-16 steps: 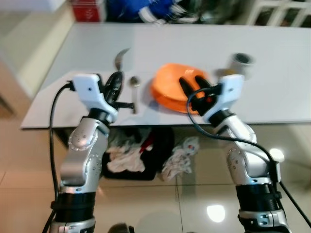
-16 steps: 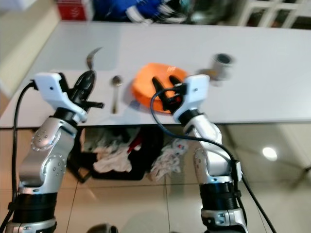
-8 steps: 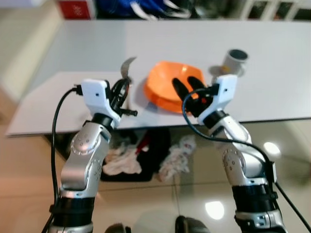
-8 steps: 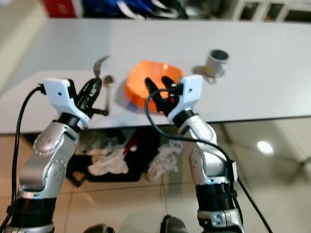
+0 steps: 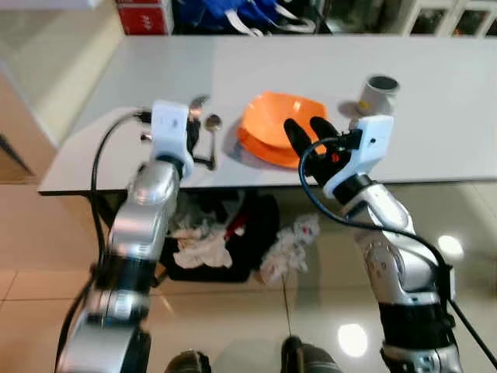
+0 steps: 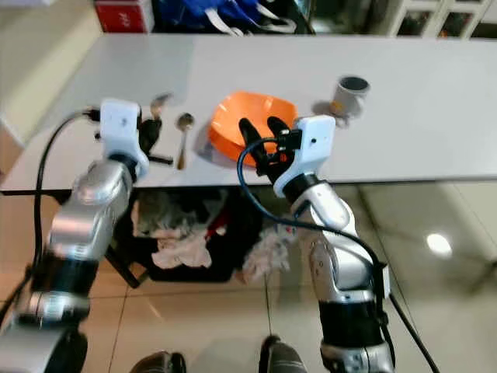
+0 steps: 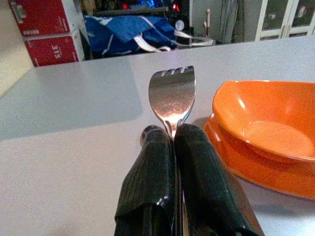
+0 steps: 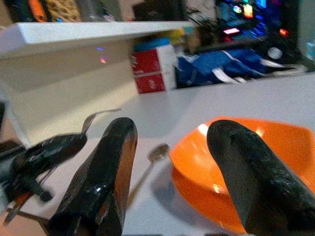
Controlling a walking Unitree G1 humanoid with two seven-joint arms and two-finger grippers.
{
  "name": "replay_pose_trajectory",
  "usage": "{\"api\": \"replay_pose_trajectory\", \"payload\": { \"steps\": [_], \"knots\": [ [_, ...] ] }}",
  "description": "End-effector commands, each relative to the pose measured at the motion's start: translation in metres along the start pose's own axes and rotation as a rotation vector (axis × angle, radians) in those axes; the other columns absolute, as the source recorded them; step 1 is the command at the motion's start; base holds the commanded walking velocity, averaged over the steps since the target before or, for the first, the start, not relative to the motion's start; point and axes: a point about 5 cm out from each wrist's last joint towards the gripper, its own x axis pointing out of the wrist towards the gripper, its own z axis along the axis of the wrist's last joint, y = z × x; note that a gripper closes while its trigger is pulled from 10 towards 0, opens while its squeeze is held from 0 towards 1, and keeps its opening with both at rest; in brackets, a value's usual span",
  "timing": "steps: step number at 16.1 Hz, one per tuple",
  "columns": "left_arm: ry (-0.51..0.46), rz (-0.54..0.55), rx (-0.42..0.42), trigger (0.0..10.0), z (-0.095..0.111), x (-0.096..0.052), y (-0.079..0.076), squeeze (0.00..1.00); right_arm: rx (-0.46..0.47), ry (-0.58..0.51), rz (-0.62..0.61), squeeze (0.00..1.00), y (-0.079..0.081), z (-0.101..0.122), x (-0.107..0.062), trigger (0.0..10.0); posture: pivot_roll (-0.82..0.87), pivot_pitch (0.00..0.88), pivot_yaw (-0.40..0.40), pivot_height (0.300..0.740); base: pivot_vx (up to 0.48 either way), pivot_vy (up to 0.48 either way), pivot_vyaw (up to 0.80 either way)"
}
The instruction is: Setting the table
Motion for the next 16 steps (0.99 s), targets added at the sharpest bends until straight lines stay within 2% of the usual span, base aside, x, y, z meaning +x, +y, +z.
{"api": "replay_pose_trajectory", "payload": {
  "steps": [1,2,3,5,6,9,11,16],
  "knots": [
    [0.037,0.051,0.037,10.0,-0.004,0.004,0.008,0.00,0.005,0.001,0.003,0.00,0.004,0.004,-0.003,10.0,-0.12,0.209,0.038,0.740,0.000,0.000,0.00],
    [0.067,0.126,0.102,10.0,-0.004,0.012,0.019,0.00,0.008,0.007,-0.010,0.00,0.006,0.006,-0.008,10.0,-0.14,0.239,0.048,0.740,0.000,0.000,0.00],
    [0.078,0.149,0.107,10.0,-0.005,0.014,0.023,0.00,0.008,0.009,-0.013,0.00,0.007,0.006,-0.009,10.0,-0.14,0.239,0.048,0.740,0.000,0.000,0.00],
    [0.091,0.204,0.122,10.0,-0.005,0.016,0.039,0.00,0.009,0.022,-0.042,0.00,0.007,0.012,-0.022,10.0,-0.16,0.303,0.060,0.740,0.000,0.000,0.00],
    [0.085,0.220,0.102,10.0,-0.005,0.016,0.043,0.00,0.008,0.026,-0.046,0.00,0.008,0.013,-0.025,10.0,-0.17,0.311,0.061,0.740,0.000,0.000,0.00],
    [0.049,0.233,0.076,10.0,0.000,0.018,0.047,0.00,0.010,0.043,-0.053,0.00,0.009,0.014,-0.028,10.0,-0.17,0.329,0.061,0.740,0.000,0.000,0.00],
    [-0.056,0.212,0.042,10.0,0.014,0.017,0.044,0.00,0.014,0.053,-0.051,0.00,0.011,0.015,-0.030,10.0,-0.17,0.333,0.058,0.740,0.000,0.000,0.00],
    [-0.056,0.212,0.042,10.0,0.014,0.017,0.044,0.00,0.014,0.053,-0.051,0.00,0.011,0.015,-0.030,10.0,-0.17,0.333,0.058,0.740,0.000,0.000,0.00]
  ]
}}
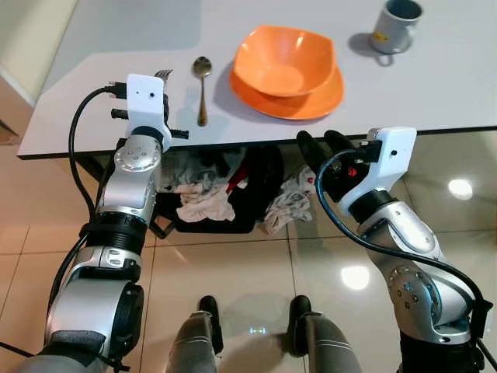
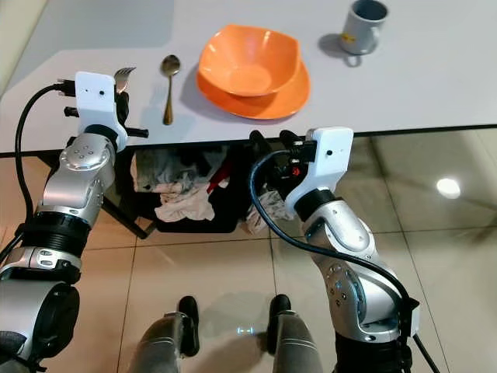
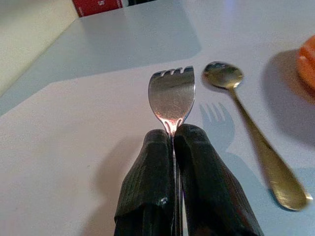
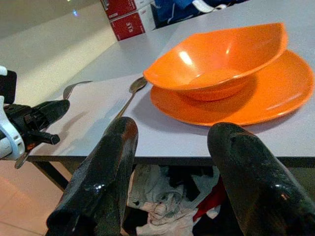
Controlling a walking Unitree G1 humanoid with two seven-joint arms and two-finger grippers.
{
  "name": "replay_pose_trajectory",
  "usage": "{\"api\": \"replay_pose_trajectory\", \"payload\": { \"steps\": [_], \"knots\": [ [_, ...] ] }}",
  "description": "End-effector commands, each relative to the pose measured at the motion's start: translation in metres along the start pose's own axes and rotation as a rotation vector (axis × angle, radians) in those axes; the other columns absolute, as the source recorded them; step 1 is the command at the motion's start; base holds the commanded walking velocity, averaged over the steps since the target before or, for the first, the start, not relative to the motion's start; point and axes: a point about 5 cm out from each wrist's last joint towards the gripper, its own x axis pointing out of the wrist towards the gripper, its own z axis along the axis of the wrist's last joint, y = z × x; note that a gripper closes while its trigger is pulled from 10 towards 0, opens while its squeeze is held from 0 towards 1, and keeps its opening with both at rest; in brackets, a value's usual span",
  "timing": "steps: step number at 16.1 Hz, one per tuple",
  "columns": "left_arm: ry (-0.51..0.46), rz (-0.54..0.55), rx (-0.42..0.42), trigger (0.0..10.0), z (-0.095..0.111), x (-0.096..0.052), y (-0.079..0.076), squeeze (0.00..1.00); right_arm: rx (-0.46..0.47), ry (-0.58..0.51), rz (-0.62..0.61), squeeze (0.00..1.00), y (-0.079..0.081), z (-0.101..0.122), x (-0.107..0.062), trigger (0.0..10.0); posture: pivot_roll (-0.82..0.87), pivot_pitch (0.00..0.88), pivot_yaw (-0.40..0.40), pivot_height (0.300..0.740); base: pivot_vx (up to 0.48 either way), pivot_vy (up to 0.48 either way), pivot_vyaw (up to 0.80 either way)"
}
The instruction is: Setting the table
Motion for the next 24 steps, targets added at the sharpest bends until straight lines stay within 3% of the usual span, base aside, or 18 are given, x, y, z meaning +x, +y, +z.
{"api": "replay_pose_trajectory", "payload": {
  "steps": [1,10,11,12,13,14,17,21,24],
  "knots": [
    [-0.019,0.006,-0.005,10.0,0.004,0.000,0.003,0.00,0.002,-0.006,0.009,0.00,0.004,0.002,-0.003,10.0,-0.17,0.333,0.058,0.740,0.000,0.000,0.00],
    [-0.019,0.006,-0.005,10.0,0.004,0.000,0.003,0.00,0.002,-0.006,0.009,0.00,0.004,0.002,-0.003,10.0,-0.17,0.333,0.058,0.740,0.000,0.000,0.00],
    [-0.051,-0.008,-0.014,10.0,0.007,-0.001,0.002,0.00,0.005,0.001,0.008,0.00,0.004,0.003,-0.004,10.0,-0.17,0.333,0.058,0.740,0.000,0.000,0.00],
    [-0.190,-0.039,-0.058,10.0,0.029,-0.011,-0.001,0.00,0.013,-0.008,0.039,0.00,0.007,0.004,0.000,10.0,-0.16,0.257,0.036,0.740,0.000,0.000,0.00],
    [-0.343,-0.063,-0.096,10.0,0.052,-0.027,-0.002,0.00,0.021,-0.022,0.080,0.00,0.012,0.006,0.004,10.0,-0.16,0.257,0.032,0.740,0.000,0.000,0.00],
    [-0.364,-0.062,-0.104,10.0,0.055,-0.028,-0.001,0.00,0.024,-0.026,0.093,0.00,0.013,0.006,0.004,10.0,-0.17,0.254,0.030,0.740,0.000,0.000,0.00],
    [-0.313,-0.009,-0.079,10.0,0.049,-0.013,0.006,0.00,0.020,-0.031,0.110,0.00,0.015,0.011,0.003,10.0,-0.19,0.262,0.019,0.740,0.000,0.000,0.00],
    [-0.262,0.049,-0.074,10.0,0.048,-0.004,0.015,0.00,0.017,-0.021,0.118,0.00,0.016,0.014,0.000,10.0,-0.21,0.290,0.015,0.740,0.000,0.000,0.00],
    [-0.185,0.043,-0.049,10.0,0.032,0.008,0.020,0.00,0.020,-0.016,0.117,0.00,0.018,0.016,-0.004,10.0,-0.22,0.316,0.013,0.740,0.000,0.000,0.00]
  ]
}}
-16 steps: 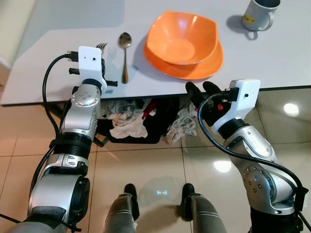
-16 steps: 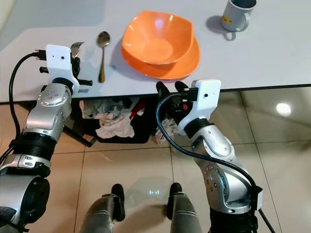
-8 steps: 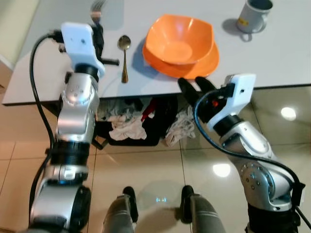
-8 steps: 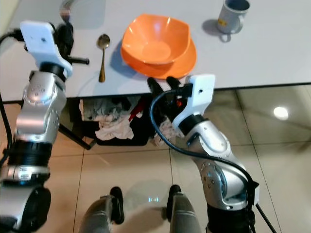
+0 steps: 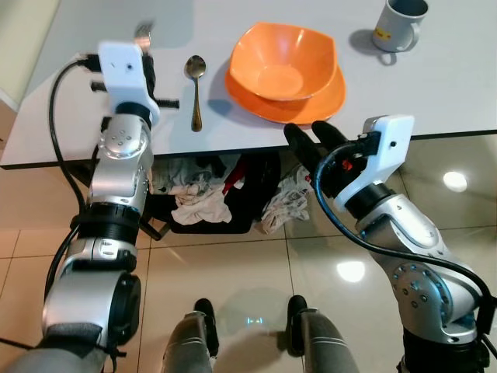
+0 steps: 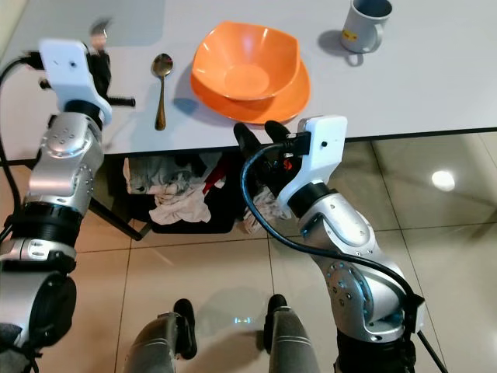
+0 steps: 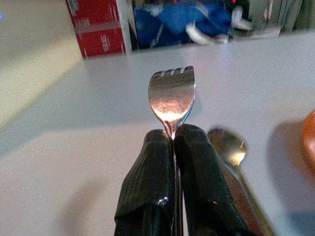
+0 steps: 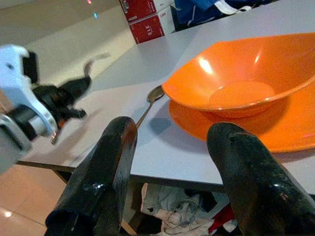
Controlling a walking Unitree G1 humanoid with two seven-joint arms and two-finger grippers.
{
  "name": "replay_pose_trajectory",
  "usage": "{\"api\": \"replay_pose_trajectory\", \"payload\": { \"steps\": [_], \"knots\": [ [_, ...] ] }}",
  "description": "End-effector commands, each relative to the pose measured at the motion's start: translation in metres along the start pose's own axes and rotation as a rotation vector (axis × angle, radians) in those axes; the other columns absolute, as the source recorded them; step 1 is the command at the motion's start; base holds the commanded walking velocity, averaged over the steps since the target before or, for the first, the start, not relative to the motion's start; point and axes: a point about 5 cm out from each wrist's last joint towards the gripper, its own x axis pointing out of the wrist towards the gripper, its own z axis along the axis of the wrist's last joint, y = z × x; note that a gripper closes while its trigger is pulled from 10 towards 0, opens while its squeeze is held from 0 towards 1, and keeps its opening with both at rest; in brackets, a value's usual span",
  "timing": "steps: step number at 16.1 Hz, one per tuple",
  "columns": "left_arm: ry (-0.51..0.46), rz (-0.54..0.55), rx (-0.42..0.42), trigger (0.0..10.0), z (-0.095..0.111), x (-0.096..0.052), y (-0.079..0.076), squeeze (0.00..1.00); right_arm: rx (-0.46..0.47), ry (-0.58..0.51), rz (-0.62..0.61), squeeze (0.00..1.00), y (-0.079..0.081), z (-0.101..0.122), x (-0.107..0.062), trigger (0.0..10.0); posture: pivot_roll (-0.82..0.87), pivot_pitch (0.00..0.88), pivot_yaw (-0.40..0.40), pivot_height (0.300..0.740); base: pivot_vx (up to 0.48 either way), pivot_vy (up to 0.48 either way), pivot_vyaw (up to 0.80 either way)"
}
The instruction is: Setting the table
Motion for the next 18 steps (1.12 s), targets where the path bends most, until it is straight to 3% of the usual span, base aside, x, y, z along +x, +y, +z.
{"api": "replay_pose_trajectory", "payload": {
  "steps": [1,4,10,13,14,15,18],
  "knots": [
    [0.015,0.004,0.007,10.0,0.000,0.004,0.007,0.00,0.008,0.004,0.001,0.00,0.003,0.001,-0.005,10.0,-0.22,0.326,0.016,0.740,0.000,0.000,0.00],
    [0.063,-0.026,-0.022,10.0,-0.007,0.010,0.006,0.00,0.012,0.009,-0.005,0.00,0.006,0.003,-0.010,10.0,-0.23,0.352,0.021,0.740,0.000,0.000,0.00],
    [0.063,-0.098,-0.025,10.0,0.001,0.020,-0.020,0.00,0.012,0.020,-0.022,0.00,0.008,0.010,-0.017,10.0,-0.25,0.399,0.021,0.740,0.000,0.000,0.00],
    [0.114,-0.006,-0.010,10.0,-0.007,0.020,-0.015,0.00,0.010,0.029,-0.038,0.00,0.008,0.012,-0.020,10.0,-0.27,0.410,0.022,0.740,0.000,0.000,0.00],
    [0.120,0.013,-0.014,10.0,-0.008,0.020,-0.013,0.47,0.009,0.028,-0.040,0.00,0.008,0.014,-0.021,10.0,-0.27,0.412,0.023,0.740,0.000,0.000,0.00],
    [0.120,0.016,-0.029,10.0,-0.009,0.020,-0.012,1.00,0.009,0.023,-0.042,0.00,0.008,0.015,-0.021,10.0,-0.27,0.412,0.024,0.740,0.000,0.000,0.00],
    [0.094,0.013,-0.046,10.0,-0.006,0.021,-0.014,1.00,0.010,0.019,-0.042,0.00,0.009,0.017,-0.021,10.0,-0.28,0.411,0.026,0.740,0.000,0.000,0.00]
  ]
}}
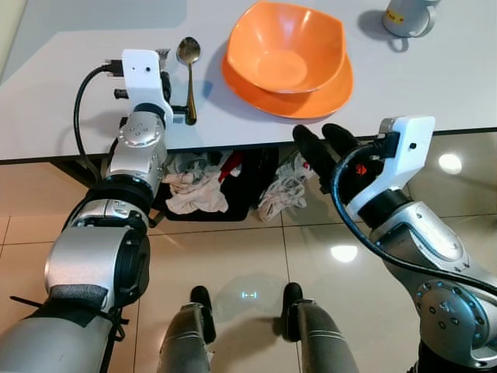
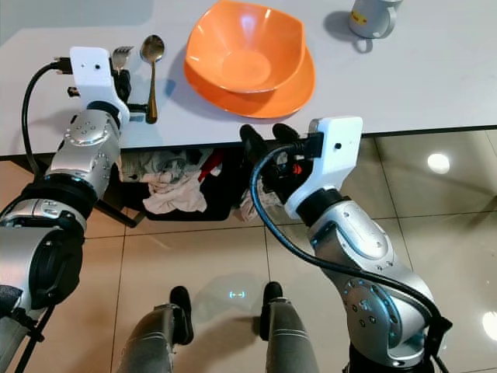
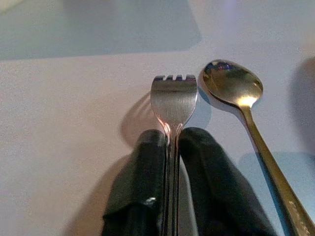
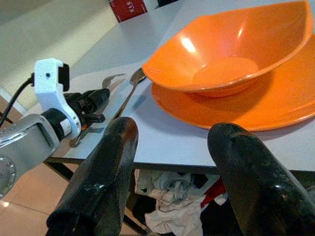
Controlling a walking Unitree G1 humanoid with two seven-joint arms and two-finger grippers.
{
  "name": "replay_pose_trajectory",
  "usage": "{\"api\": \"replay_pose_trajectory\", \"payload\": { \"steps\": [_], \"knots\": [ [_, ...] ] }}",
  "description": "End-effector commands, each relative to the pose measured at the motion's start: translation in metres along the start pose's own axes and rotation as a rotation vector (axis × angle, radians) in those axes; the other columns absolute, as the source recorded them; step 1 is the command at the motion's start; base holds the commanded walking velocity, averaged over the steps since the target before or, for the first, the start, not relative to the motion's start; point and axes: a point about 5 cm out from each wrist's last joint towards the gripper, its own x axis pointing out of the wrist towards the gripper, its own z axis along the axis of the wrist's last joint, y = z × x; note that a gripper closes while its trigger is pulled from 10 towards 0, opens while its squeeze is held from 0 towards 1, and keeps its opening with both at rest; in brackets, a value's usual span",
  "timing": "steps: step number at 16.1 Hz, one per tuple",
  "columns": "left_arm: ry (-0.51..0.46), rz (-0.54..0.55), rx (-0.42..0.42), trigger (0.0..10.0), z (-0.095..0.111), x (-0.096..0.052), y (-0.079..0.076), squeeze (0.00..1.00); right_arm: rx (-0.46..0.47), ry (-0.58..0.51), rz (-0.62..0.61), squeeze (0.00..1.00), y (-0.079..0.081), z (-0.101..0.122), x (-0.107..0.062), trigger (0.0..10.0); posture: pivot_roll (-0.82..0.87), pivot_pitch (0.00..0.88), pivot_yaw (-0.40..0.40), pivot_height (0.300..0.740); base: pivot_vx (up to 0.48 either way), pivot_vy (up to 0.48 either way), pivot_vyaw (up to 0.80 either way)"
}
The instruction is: Setting the table
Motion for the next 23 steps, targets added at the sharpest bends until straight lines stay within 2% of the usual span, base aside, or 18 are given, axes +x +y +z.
{"api": "replay_pose_trajectory", "payload": {
  "steps": [1,5,7,8,9,10,12,13,14,15,16,17,18,19,20,21,22,23],
  "knots": [
    [-0.030,0.009,-0.003,10.0,0.007,0.002,0.000,1.00,0.003,-0.007,0.006,0.00,0.003,0.004,-0.004,10.0,-0.28,0.410,0.026,0.740,0.000,0.000,0.00],
    [-0.088,0.004,-0.001,10.0,0.018,0.004,0.000,1.00,0.007,-0.008,0.008,0.00,0.002,0.004,-0.003,10.0,-0.28,0.396,0.024,0.740,0.000,0.000,0.00],
    [-0.187,-0.005,-0.052,10.0,0.039,0.006,0.004,1.00,0.009,-0.012,0.012,0.00,0.003,0.004,-0.001,10.0,-0.28,0.378,0.020,0.740,0.000,0.000,0.00],
    [-0.270,0.005,-0.070,10.0,0.056,0.006,0.010,1.00,0.012,-0.014,0.017,0.00,0.003,0.004,0.001,10.0,-0.27,0.359,0.016,0.740,0.000,0.000,0.00],
    [-0.350,0.016,-0.085,10.0,0.072,0.004,0.018,0.64,0.012,-0.016,0.023,0.00,0.002,0.003,0.003,10.0,-0.27,0.347,0.012,0.740,0.000,0.000,0.00],
    [-0.470,0.031,-0.075,10.0,0.092,-0.004,0.030,0.00,0.014,-0.021,0.033,0.00,0.001,0.003,0.007,10.0,-0.25,0.314,-0.002,0.740,0.000,0.000,0.00],
    [-0.581,0.035,-0.038,10.0,0.109,-0.019,0.041,0.00,0.018,-0.026,0.048,0.00,0.000,0.003,0.012,10.0,-0.24,0.293,-0.011,0.740,0.000,0.000,0.00],
    [-0.652,0.018,-0.009,10.0,0.119,-0.038,0.049,0.00,0.019,-0.027,0.073,0.00,0.000,0.001,0.017,10.0,-0.22,0.265,-0.023,0.740,0.000,0.000,0.00],
    [-0.660,0.001,0.001,10.0,0.119,-0.045,0.049,0.00,0.022,-0.027,0.082,0.00,0.000,0.001,0.019,10.0,-0.21,0.252,-0.027,0.740,0.000,0.000,0.00],
    [-0.641,-0.001,0.005,10.0,0.113,-0.058,0.049,0.00,0.022,-0.021,0.094,0.00,-0.001,-0.003,0.023,10.0,-0.20,0.232,-0.031,0.740,0.000,0.000,0.00],
    [-0.622,0.001,0.012,10.0,0.106,-0.065,0.048,0.00,0.022,-0.016,0.099,0.00,-0.003,-0.005,0.025,10.0,-0.19,0.222,-0.033,0.740,0.000,0.000,0.00],
    [-0.566,-0.012,0.048,10.0,0.085,-0.082,0.043,0.00,0.019,0.000,0.105,0.00,-0.005,-0.013,0.027,10.0,-0.17,0.205,-0.038,0.740,0.000,0.000,0.00],
    [-0.484,-0.037,0.049,10.0,0.060,-0.104,0.038,0.00,0.019,0.018,0.114,0.00,-0.007,-0.022,0.027,10.0,-0.16,0.195,-0.040,0.740,0.000,0.000,0.00],
    [-0.443,-0.048,0.030,10.0,0.051,-0.113,0.036,0.00,0.016,0.026,0.119,0.00,-0.008,-0.025,0.028,10.0,-0.15,0.185,-0.041,0.740,0.000,0.000,0.00],
    [-0.353,-0.067,0.008,10.0,0.030,-0.132,0.032,0.00,0.013,0.036,0.128,0.00,-0.010,-0.033,0.031,10.0,-0.14,0.171,-0.041,0.740,0.000,0.000,0.00],
    [-0.322,-0.069,-0.001,10.0,0.023,-0.140,0.030,0.00,0.011,0.040,0.132,0.00,-0.010,-0.036,0.031,10.0,-0.13,0.168,-0.041,0.740,0.000,0.000,0.00],
    [-0.247,-0.096,-0.038,10.0,0.005,-0.158,0.027,0.00,0.005,0.049,0.138,0.00,-0.011,-0.043,0.032,10.0,-0.13,0.158,-0.041,0.740,0.000,0.000,0.00],
    [-0.233,-0.100,-0.045,10.0,0.002,-0.162,0.026,0.00,0.003,0.051,0.140,0.00,-0.012,-0.044,0.032,10.0,-0.13,0.158,-0.041,0.740,0.000,0.000,0.00]
  ]
}}
